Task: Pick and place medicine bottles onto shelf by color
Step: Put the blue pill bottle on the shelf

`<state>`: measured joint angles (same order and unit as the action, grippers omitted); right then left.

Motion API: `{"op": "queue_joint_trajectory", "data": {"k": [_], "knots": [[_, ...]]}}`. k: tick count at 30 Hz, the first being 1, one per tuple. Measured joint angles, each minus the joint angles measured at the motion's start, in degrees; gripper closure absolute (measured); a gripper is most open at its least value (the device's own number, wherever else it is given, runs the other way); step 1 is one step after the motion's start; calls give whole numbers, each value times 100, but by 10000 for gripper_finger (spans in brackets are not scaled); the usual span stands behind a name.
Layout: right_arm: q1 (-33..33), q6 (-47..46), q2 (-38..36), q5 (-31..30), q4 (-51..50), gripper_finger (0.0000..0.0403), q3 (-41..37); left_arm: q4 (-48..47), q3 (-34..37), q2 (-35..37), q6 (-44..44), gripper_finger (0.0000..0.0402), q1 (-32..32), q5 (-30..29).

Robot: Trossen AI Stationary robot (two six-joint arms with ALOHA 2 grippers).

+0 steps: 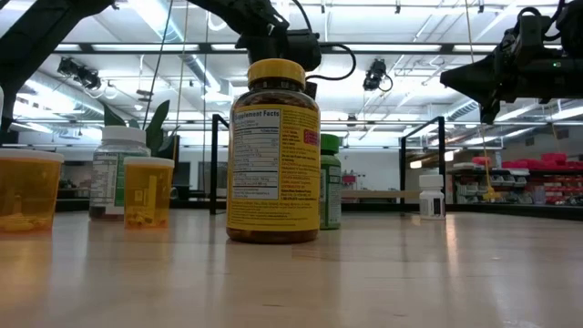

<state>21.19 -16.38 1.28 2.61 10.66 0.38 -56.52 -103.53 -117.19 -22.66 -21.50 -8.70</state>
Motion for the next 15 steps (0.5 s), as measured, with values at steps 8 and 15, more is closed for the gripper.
{"op": "queue_joint_trajectory", "data": {"k": [8, 15], "knots": [[0, 0, 0, 0, 0, 361, -2, 163, 1, -2, 45, 128, 29, -242], [0, -1, 0, 0, 0, 361, 0, 97, 2, -4, 62, 152, 24, -672]]}}
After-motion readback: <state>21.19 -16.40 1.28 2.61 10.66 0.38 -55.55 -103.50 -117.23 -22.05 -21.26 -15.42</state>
